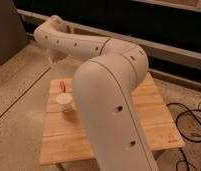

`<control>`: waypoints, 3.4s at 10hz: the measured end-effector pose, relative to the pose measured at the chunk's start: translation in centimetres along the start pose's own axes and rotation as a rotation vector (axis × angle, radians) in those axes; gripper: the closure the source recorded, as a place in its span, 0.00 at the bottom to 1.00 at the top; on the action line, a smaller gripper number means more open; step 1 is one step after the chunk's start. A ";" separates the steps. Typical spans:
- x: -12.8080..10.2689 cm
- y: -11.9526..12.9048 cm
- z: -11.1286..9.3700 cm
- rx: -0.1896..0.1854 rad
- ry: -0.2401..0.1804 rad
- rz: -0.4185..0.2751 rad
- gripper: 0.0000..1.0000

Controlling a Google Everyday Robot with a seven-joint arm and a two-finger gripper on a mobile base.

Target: Move the arm in a circular motion

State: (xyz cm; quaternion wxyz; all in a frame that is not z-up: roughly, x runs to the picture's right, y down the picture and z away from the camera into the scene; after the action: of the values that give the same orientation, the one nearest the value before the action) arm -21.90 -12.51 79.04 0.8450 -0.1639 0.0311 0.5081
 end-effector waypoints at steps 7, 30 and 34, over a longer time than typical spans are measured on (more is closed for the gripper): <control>9.7 -0.2 -4.6 0.004 -0.007 -0.258 0.35; 10.7 2.0 -3.8 0.109 0.072 -0.426 0.35; 18.1 4.2 -6.0 -0.065 0.119 -0.430 0.35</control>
State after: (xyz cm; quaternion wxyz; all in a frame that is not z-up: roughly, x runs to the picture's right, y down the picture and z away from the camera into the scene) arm -16.20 2.80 68.36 0.9248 -0.2235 0.0288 0.3066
